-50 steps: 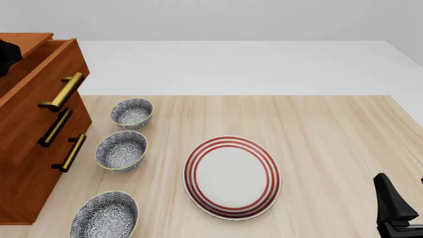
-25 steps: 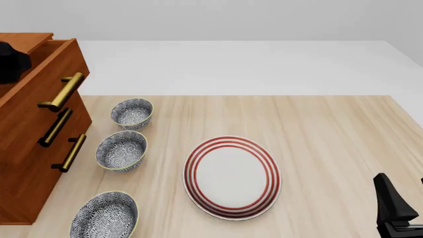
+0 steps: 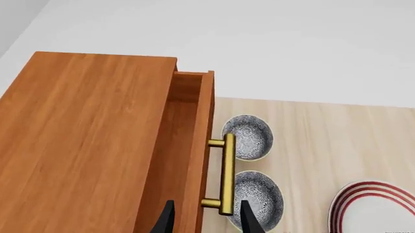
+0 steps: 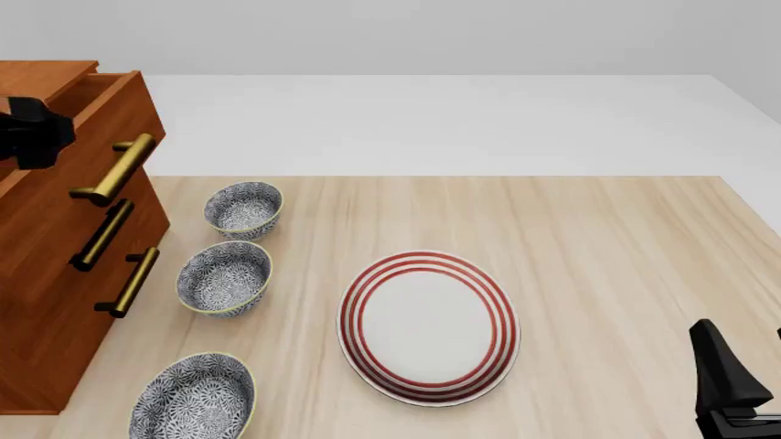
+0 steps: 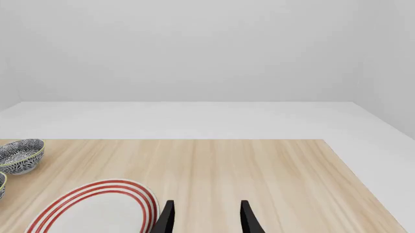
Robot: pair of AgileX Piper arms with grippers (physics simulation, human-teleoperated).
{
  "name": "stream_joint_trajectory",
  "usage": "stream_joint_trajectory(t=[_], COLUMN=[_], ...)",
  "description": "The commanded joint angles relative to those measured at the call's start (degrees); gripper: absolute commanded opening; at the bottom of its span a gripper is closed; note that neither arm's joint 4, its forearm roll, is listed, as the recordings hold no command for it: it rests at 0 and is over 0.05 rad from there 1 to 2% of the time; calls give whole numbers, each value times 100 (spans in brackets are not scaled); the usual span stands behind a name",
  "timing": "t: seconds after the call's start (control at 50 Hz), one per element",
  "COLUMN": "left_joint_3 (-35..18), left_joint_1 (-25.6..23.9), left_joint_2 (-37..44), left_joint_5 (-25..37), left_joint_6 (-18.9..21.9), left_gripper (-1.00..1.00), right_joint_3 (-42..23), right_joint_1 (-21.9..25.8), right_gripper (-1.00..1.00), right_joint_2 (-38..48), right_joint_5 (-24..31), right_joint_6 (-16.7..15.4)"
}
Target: Open the top drawer of the cabinet.
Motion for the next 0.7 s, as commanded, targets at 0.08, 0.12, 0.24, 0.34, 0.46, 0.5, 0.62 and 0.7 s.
stream_joint_trajectory(t=[0.08,0.12,0.24,0.34,0.46,0.5,0.62,0.7], left_joint_3=[85,91,146,172,237,234,245,276], left_joint_1=[19,21,16,40,43,40,36,31], left_joint_2=[94,102,131,185,257,269,297,319], left_joint_5=[-96,-104,-139,-191,-275,-280,-290,-319], left_joint_6=[76,77,77,95,98,110,125,123], left_gripper=[100,100,100,100,100,100,100,100], right_joint_3=[0,0,0,0,0,0,0,0], right_joint_1=[-1,0,1,0,-1,0,1,-2], right_gripper=[100,100,100,100,100,100,100,100], right_joint_2=[0,0,0,0,0,0,0,0], right_joint_5=[1,0,0,0,0,0,0,0], right_joint_6=[0,0,-1,0,1,0,-2,0])
